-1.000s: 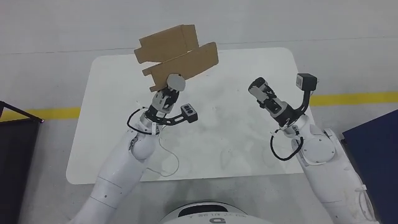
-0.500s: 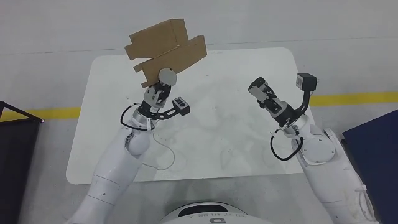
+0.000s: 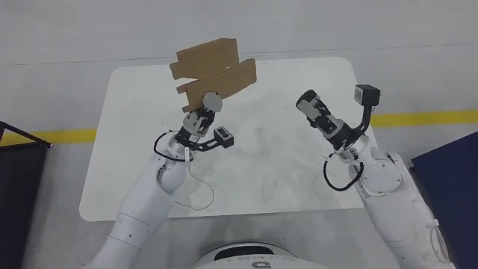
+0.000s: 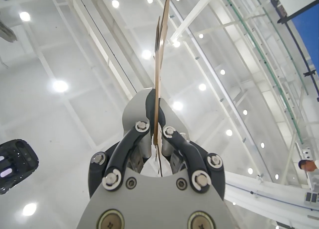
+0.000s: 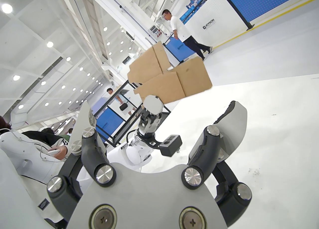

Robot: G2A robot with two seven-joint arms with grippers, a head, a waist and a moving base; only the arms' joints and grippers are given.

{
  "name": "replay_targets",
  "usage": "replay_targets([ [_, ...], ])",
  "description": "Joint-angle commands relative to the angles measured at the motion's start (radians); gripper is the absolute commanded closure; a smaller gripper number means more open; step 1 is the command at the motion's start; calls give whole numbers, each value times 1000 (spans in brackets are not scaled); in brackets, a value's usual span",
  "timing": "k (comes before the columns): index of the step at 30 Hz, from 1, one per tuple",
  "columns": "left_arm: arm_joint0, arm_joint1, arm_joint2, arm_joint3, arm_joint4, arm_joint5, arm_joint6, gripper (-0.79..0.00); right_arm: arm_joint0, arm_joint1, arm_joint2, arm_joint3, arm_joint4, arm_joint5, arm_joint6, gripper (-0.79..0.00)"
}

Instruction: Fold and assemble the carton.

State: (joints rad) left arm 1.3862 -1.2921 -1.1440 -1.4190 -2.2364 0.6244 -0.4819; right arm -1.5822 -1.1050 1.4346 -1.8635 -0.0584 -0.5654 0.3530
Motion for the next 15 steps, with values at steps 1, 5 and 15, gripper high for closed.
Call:
replay_targets([
  [1,3,-1,7,-6,27,3,16,0,19,-1,-3,-4,-15,-4,-6,-785],
  [5,-24,10,-18,-44,280,-68,24,0,51,-5,-5,-13,-85,5,-47,-785],
  [15,-14,10,-6,-44,305,-58,58,0,60,-1,-2,-9,-223,61,-12,-785],
])
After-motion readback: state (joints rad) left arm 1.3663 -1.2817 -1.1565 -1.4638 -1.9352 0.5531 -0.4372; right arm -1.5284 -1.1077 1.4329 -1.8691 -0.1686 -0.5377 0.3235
